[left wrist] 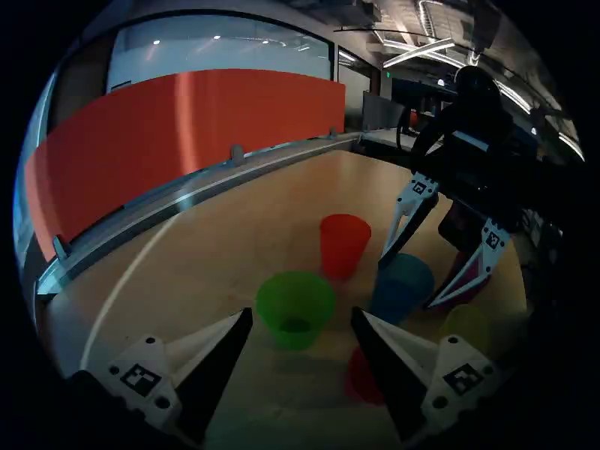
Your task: Pour water
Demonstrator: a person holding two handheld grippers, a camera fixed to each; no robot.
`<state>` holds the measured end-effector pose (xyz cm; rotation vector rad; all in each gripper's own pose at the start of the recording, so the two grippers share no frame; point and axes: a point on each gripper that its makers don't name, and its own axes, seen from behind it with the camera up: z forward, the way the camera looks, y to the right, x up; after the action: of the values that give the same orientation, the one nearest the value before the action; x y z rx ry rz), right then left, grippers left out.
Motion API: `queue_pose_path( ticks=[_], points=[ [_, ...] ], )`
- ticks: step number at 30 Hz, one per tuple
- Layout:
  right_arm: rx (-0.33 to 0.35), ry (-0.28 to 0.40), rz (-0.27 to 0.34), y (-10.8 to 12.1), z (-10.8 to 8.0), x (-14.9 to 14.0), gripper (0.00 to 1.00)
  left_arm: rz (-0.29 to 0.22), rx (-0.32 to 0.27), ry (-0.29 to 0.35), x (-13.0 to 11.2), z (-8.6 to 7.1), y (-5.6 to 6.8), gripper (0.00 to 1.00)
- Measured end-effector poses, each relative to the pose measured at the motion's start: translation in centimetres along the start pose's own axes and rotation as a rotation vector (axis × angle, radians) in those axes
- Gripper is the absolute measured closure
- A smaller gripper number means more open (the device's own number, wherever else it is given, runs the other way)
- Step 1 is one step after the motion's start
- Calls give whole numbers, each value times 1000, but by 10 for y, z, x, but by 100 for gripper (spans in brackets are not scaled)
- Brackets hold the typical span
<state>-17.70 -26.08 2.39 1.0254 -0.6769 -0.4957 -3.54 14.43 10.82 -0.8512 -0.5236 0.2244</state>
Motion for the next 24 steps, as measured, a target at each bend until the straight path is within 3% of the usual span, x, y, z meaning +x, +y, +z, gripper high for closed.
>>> queue_pose_path(
  ticks=[4,14,24],
  points=[
    [-9,-8,-16,1,2,-2,6,3,-2,-1,0,1,1,2],
    [-5,31,14,1,2,3,8,6,1,-15,-3,2,2,2],
    [-16,114,25,-1,-23,20,8,3,-1,-47,-5,12,0,2]
  ],
)
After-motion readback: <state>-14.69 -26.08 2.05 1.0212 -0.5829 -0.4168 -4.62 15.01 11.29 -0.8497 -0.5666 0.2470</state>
